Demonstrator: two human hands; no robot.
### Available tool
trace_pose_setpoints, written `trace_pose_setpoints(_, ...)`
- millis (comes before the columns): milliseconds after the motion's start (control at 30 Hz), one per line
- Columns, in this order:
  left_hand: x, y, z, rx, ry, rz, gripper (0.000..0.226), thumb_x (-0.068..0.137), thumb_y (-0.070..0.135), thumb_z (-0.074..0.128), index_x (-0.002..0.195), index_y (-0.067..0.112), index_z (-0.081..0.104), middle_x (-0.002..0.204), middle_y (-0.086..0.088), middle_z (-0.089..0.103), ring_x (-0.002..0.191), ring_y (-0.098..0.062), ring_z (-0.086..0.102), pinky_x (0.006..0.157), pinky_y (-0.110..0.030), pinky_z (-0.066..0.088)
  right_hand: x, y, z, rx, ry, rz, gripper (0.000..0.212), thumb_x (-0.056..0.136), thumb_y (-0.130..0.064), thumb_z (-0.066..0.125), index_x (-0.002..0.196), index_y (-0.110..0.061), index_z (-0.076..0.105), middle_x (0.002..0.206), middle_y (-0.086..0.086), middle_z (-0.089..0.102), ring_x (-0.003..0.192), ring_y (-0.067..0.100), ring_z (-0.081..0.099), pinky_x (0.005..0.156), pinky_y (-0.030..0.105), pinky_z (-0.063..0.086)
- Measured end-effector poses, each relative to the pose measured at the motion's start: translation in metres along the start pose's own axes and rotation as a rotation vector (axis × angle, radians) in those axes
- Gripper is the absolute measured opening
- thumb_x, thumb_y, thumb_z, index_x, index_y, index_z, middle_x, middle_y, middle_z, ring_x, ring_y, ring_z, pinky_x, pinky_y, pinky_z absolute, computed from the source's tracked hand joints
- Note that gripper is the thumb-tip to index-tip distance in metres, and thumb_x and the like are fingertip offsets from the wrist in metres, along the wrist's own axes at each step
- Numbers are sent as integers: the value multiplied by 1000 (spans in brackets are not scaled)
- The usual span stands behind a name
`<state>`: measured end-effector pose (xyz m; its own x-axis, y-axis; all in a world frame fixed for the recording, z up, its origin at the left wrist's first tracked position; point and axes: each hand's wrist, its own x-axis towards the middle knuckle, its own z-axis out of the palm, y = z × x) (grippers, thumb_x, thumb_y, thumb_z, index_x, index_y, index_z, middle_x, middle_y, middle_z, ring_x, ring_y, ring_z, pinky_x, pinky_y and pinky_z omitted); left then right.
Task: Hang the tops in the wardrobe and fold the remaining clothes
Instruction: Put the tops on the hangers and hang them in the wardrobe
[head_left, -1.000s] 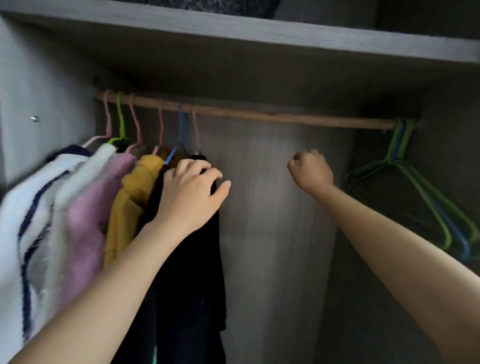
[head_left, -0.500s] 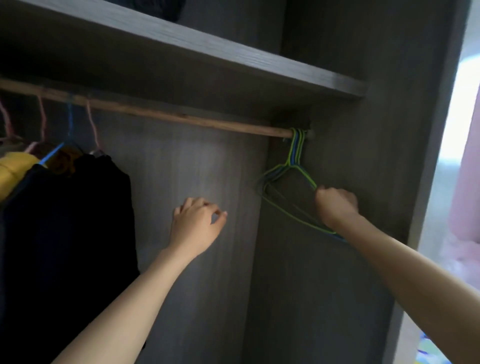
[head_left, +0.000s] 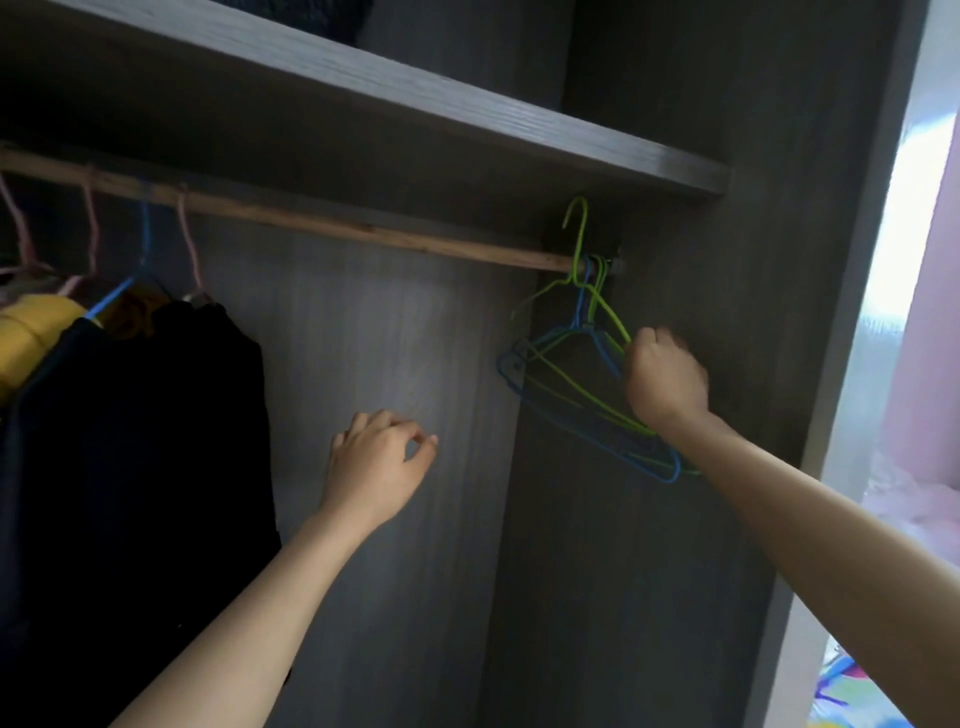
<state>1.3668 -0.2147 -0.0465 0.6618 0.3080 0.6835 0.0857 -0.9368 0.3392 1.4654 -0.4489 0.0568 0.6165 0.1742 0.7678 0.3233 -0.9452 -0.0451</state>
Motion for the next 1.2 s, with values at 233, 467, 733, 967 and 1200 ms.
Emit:
trace_pose_setpoints(233, -9, 8, 15, -153, 89, 12, 67, 80, 53, 48, 136, 14, 49, 133, -15, 50, 120, -37, 43, 95, -44, 37, -33, 19, -12, -48, -59, -102, 30, 102, -28, 28, 114, -7, 44, 98, 23, 64, 90, 43, 59, 63, 37, 32)
trace_pose_setpoints(467, -20, 15, 47, 84, 311, 218, 124, 44, 30, 92, 145, 15, 22, 142, -38, 27, 129, -53, 25, 93, -68, 32, -111, 78, -48, -52, 145, -309, 25, 97, -29, 42, 97, -6, 53, 46, 10, 49, 40, 40, 51, 42, 37, 43)
trace_pose_setpoints(733, -75, 71, 100, -233, 355, 600, 93, 61, 35, 80, 137, 7, 34, 107, -20, 43, 94, -33, 40, 80, -56, 42, -232, 178, -95, -156, 139, -265, 30, 101, -38, 24, 94, -17, 44, 44, 7, 55, 32, 30, 51, 34, 24, 37)
trace_pose_setpoints(967, -194, 186, 140, -535, 167, 794, 72, 73, 46, 49, 134, 10, 39, 108, -23, 44, 94, -35, 43, 83, -50, 31, -369, 244, -166, -388, -74, 99, 21, 93, -40, 35, 93, -21, 44, 57, -1, 64, 45, 23, 61, 39, 23, 41)
trace_pose_setpoints(1200, -321, 327, 159, -699, -50, 1056, 75, 69, 46, 46, 137, 17, 33, 110, -19, 41, 96, -35, 43, 81, -49, 31, -487, 300, -233, -423, -348, 506, 94, 79, -76, 2, 120, -10, 55, 88, 9, 69, 76, 29, 64, 63, 32, 41)
